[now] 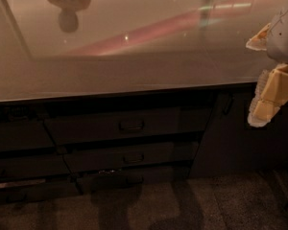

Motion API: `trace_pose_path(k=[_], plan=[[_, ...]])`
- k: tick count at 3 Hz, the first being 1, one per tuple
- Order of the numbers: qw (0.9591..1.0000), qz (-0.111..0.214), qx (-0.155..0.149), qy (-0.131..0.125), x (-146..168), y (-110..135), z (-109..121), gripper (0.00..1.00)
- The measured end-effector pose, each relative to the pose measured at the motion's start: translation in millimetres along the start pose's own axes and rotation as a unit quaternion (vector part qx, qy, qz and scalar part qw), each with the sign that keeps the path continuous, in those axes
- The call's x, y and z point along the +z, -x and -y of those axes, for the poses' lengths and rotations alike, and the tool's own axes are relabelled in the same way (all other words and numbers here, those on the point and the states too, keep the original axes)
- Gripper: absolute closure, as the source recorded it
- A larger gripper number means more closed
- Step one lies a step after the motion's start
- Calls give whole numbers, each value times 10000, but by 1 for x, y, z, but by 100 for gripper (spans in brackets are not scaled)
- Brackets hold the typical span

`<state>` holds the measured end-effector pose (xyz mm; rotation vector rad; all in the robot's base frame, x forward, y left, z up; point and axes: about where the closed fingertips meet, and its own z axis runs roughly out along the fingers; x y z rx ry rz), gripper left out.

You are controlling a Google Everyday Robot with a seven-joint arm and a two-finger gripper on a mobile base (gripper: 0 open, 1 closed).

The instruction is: Open top drawer

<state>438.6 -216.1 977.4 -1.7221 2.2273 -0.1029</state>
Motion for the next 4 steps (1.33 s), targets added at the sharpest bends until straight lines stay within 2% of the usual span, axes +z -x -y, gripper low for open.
trace_pose_path(k=[1,2,3,4], plan=[[10000,0,1,2,0,0,0,0],[9997,-51,76,222,17,1,11,0],[9986,-177,29,496,45,20,27,0],[9977,-194,-89,643,68,47,40,0]])
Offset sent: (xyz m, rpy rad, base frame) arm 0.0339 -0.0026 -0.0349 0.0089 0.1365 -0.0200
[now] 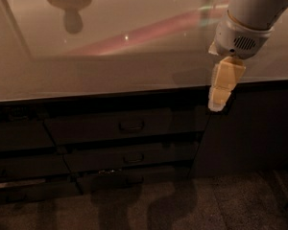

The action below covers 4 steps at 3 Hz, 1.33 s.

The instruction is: Open top drawer

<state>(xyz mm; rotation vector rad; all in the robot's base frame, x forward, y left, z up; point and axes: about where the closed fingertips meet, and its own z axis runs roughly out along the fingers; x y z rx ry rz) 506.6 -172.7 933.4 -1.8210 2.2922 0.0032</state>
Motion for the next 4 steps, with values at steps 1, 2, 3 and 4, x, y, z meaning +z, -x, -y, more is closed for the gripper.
trace_pose_path(k=[1,2,3,4], plan=[[10000,2,-1,1,0,0,0,0],[9981,524,-244,210,1,2,2,0],[9828,1527,-834,620,5,5,7,0],[9720,1958,-1143,620,0,22,8,0]])
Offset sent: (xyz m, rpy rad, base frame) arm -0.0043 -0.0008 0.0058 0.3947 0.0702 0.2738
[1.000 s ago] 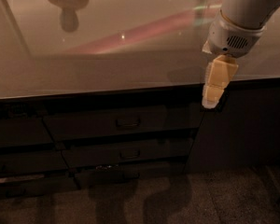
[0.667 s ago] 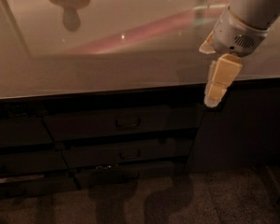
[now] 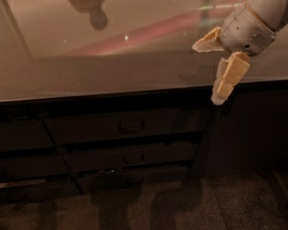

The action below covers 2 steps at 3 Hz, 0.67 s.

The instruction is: Open top drawer

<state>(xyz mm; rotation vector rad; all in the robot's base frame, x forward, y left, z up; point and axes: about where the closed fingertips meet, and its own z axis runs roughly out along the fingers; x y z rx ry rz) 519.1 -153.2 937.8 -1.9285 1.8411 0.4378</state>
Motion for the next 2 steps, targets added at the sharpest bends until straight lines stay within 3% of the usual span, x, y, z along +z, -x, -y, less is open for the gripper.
trace_pose_path(k=[1,2], plan=[[10000,0,-1,0,0,0,0,0],[9998,80,-152,85,21,3,-12,0]])
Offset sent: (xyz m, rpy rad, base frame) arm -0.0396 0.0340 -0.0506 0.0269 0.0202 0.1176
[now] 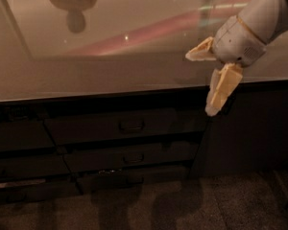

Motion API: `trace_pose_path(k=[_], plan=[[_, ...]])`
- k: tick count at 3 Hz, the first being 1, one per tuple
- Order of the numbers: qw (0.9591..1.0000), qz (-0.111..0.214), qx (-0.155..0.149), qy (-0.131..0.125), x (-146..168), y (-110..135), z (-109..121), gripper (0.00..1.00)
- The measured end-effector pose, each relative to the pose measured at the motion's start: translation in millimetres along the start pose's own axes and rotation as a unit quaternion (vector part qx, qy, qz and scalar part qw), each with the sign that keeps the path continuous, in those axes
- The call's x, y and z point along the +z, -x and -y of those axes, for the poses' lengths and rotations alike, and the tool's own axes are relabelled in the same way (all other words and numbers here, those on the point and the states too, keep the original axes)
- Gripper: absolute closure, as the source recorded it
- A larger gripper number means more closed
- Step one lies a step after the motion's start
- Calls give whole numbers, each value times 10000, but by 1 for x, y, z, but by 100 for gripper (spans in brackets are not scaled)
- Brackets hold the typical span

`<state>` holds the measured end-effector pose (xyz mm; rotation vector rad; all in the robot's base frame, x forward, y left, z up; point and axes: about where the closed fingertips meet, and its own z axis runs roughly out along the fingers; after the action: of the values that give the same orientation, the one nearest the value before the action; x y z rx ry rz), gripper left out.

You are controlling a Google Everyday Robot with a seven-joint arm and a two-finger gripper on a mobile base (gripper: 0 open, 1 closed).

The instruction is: Open top drawer

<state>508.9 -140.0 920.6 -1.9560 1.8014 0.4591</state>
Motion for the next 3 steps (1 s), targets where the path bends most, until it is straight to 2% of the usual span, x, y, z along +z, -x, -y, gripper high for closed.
trace_pose_path(k=[1,2,3], plan=[[9995,100,-251,130,38,-4,-38,0],[9996,100,-251,131,38,-4,-38,0],[9995,89,-3,288,56,-23,-24,0]])
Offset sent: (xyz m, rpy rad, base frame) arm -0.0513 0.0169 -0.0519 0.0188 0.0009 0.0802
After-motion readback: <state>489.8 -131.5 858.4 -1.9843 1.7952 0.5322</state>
